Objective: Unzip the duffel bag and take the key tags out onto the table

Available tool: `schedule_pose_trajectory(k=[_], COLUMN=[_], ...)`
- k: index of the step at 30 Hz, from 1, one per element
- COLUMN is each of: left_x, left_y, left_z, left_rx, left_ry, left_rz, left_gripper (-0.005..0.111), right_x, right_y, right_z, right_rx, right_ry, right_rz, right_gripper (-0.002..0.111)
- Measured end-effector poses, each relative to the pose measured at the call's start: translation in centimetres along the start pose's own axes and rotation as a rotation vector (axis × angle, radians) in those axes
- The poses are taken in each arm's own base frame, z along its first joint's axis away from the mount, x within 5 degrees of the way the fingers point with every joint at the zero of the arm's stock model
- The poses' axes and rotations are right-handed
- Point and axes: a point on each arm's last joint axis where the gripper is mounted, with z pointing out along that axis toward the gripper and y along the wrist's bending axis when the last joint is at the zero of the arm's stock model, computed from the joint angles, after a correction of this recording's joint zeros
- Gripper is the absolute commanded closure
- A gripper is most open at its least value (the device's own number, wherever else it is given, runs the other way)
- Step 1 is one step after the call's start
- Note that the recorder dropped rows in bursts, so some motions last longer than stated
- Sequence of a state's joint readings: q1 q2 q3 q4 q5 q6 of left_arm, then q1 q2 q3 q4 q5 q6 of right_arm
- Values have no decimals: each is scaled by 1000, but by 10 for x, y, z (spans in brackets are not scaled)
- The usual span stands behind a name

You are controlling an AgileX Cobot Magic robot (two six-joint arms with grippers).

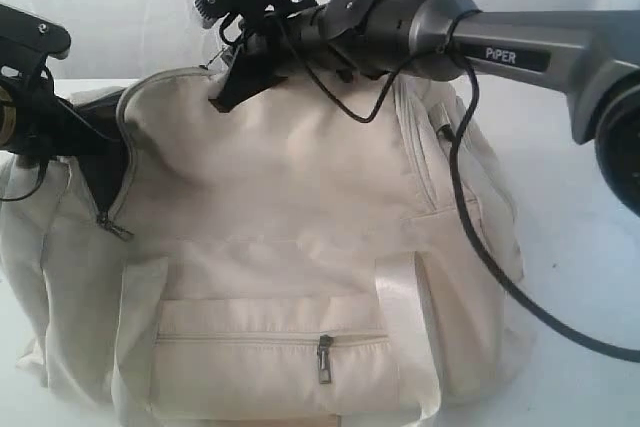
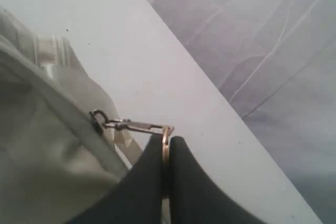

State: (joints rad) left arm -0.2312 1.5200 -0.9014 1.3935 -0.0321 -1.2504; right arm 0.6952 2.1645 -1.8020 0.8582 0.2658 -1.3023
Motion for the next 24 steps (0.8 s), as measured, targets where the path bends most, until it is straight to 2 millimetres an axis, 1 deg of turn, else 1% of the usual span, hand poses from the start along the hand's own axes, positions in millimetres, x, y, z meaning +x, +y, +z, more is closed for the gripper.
schedule_pose_trajectory(k=[3,4,6,10,13,17,21,22,23,24], left_x=[0,0,0,1,1,1,1,1,1,1], left_y=[2,2,3,3,3,3,3,3,3,3], left_z=[-1,-2,-2,-2,-2,-2,-2,-2,-2,-2], left_rx=[-18,-27,-27,-31,-32,-35,-37,-37,-37,-37], left_ry=[7,12,11,16,18,19,20,20,20,20], left_rz=[-14,-19,-23,-38,-45,-45,-45,-45,-45,-45], left_gripper=[107,107,107,107,107,107,107,107,107,107], right_x=[1,5,10,20,20,14,15,17,18,20], right_y=[-15,-22,-30,-39,-49,-71,-93,-104,-108,-116], right_z=[-15,-22,-31,-47,-61,-88,-115,-129,-135,-149], right_rx=[-41,-66,-101,-173,-180,-128,-88,-72,-64,-57], right_ry=[35,64,112,220,251,258,271,284,289,304], right_rz=[3,25,42,22,12,-8,3,14,16,29], right_gripper=[108,108,108,108,108,108,108,108,108,108])
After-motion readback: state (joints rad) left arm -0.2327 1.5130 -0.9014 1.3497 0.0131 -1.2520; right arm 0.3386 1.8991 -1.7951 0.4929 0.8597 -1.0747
